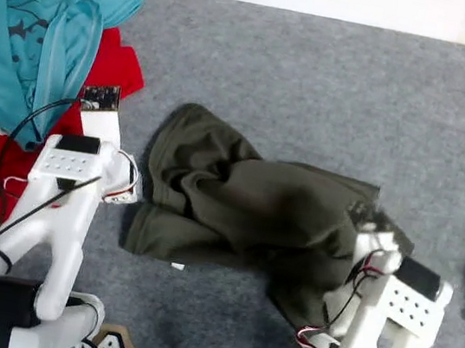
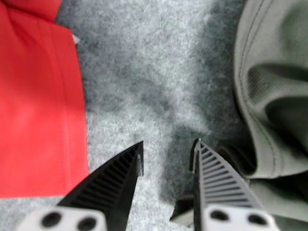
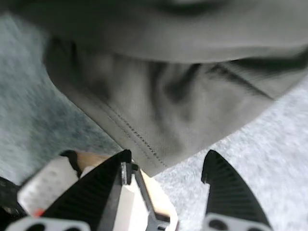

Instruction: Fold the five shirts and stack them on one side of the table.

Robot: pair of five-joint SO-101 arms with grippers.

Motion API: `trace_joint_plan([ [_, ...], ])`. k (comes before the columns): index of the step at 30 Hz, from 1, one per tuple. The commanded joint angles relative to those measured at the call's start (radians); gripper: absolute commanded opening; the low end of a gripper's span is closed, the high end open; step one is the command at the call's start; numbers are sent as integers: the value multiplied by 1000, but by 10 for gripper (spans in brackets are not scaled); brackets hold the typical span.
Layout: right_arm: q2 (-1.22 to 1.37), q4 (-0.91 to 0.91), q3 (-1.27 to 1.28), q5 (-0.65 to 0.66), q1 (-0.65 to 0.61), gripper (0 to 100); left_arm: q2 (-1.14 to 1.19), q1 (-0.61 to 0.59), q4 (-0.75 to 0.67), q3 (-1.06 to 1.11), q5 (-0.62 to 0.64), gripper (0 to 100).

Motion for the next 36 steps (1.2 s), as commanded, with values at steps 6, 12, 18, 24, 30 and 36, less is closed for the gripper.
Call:
trace_joint_plan([
  [6,12,-127,205,269,176,241,27,21,-38,-35,11,175],
  [12,12,-133,214,413,255,241,28,21,-38,-38,11,175],
  [18,13,-134,217,456,291,216,28,21,-38,-38,11,175],
  [24,13,-199,216,450,291,117,25,21,-41,-38,11,175],
  [30,13,-265,216,364,289,123,30,51,-114,-39,11,175],
  [36,13,-397,214,221,286,7,31,104,-115,-65,11,175],
])
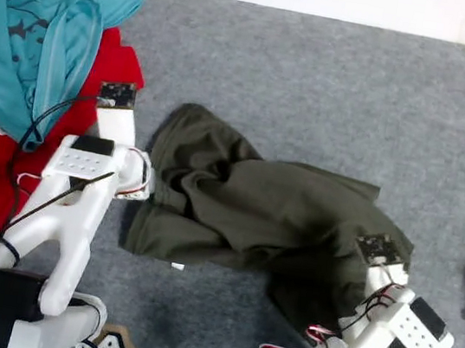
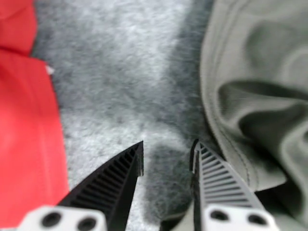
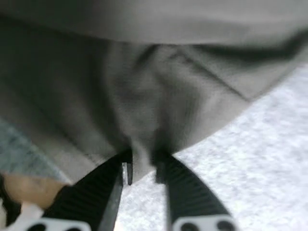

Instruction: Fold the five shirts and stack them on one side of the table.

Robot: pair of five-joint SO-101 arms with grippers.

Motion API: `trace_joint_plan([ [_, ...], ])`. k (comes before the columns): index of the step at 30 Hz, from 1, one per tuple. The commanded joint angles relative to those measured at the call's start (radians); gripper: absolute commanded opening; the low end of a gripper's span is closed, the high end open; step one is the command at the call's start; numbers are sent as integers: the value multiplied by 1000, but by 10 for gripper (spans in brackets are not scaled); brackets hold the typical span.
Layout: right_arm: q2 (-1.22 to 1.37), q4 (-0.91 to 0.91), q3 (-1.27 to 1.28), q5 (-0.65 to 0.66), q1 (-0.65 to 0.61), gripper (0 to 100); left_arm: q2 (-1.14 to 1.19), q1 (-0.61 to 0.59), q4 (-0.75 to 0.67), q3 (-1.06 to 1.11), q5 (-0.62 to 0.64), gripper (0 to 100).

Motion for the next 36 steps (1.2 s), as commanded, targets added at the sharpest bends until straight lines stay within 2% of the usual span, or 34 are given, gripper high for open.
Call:
trace_joint_plan([
  [1,5,-62,-8,-46,4,5,-2,31,-12,-65,11,175],
  [6,5,-130,-16,-129,8,6,38,35,-14,-120,12,175],
  [11,5,-216,-27,-144,4,6,225,35,-9,-255,92,175],
  [15,7,-225,-88,-167,12,6,340,35,-8,-361,94,175],
  [24,7,-226,-334,-491,19,6,384,67,-12,-512,97,175],
  [29,7,-228,-418,-600,30,6,386,113,-14,-544,97,175],
  [33,7,-228,-493,-733,96,6,386,104,-15,-578,100,175],
  [36,7,-225,-524,-779,117,6,386,77,-37,-585,187,178],
])
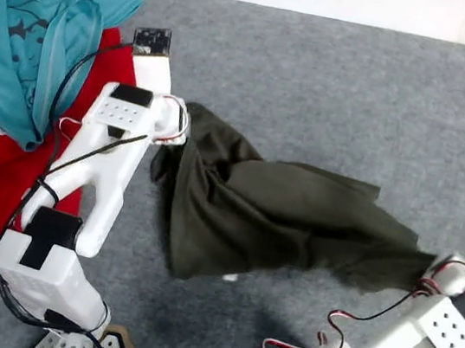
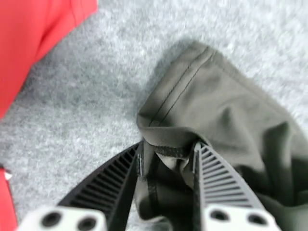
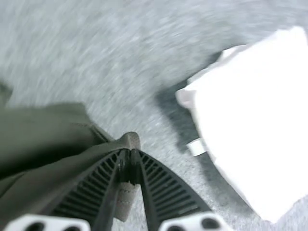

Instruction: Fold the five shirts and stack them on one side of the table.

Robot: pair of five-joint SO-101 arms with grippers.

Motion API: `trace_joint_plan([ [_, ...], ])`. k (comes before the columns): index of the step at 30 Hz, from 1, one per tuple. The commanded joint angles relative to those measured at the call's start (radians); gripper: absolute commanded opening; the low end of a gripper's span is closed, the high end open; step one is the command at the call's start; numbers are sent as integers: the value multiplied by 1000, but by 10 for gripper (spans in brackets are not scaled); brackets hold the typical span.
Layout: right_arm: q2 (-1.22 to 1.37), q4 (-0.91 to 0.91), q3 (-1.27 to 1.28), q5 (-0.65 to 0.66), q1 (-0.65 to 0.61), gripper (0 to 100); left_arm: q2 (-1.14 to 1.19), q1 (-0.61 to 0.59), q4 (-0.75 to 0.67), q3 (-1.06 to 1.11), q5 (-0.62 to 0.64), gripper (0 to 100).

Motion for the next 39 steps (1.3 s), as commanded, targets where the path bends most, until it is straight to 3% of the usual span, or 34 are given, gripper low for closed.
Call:
trace_joint_plan([
  [1,2,-13,-73,-32,22,6,-5,-25,-40,-39,89,178],
  [3,2,13,-64,26,4,22,-5,-33,-38,-36,92,178],
  [8,2,122,-48,109,-13,231,-7,-44,11,-36,92,178],
  [10,-2,137,-50,126,-22,263,-12,-44,48,-36,92,178],
  [17,-7,220,-71,126,-48,263,-102,-38,193,-1,86,179],
  [20,-7,321,-82,127,-88,263,-208,-27,190,105,20,179],
  [25,-5,340,-76,118,-137,257,-476,-24,110,337,-68,178],
  [30,2,340,-74,118,-166,109,-855,97,58,653,-209,175],
  [33,1,334,-41,118,-170,41,-1012,193,41,763,-227,163],
  [39,-5,239,58,118,-170,38,-865,216,46,720,-187,72],
])
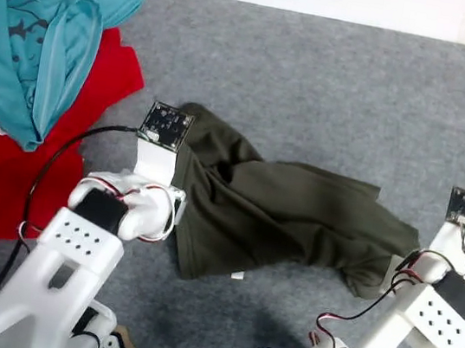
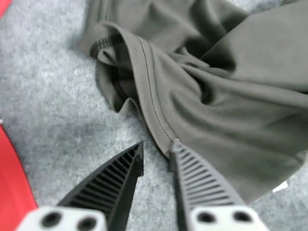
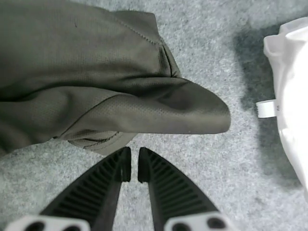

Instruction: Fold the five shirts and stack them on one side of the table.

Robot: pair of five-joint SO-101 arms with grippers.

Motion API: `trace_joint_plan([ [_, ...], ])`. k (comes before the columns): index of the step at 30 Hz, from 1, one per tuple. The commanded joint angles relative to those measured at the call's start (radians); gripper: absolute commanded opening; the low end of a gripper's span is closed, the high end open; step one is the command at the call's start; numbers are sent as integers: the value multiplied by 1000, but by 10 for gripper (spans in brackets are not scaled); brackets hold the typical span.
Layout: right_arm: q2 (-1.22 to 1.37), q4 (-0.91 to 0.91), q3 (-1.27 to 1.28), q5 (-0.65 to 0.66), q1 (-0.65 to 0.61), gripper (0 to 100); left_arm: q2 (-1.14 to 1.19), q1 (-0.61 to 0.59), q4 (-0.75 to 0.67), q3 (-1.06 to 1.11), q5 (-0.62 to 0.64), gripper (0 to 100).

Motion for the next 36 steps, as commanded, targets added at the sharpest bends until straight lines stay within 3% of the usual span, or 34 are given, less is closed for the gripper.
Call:
trace_joint_plan([
  [1,-4,-45,22,8,-8,38,117,19,-11,-76,29,66],
  [5,-4,-45,33,8,-5,38,282,38,-9,-177,31,2],
  [14,4,-45,35,8,-8,38,504,211,-32,-232,29,6],
  [19,4,-45,35,8,-8,38,763,102,-181,-354,26,6],
  [26,4,-47,59,9,-4,38,1110,-38,-66,-855,31,6],
  [36,2,-165,163,9,-8,38,1443,-76,-54,-1379,31,6],
])
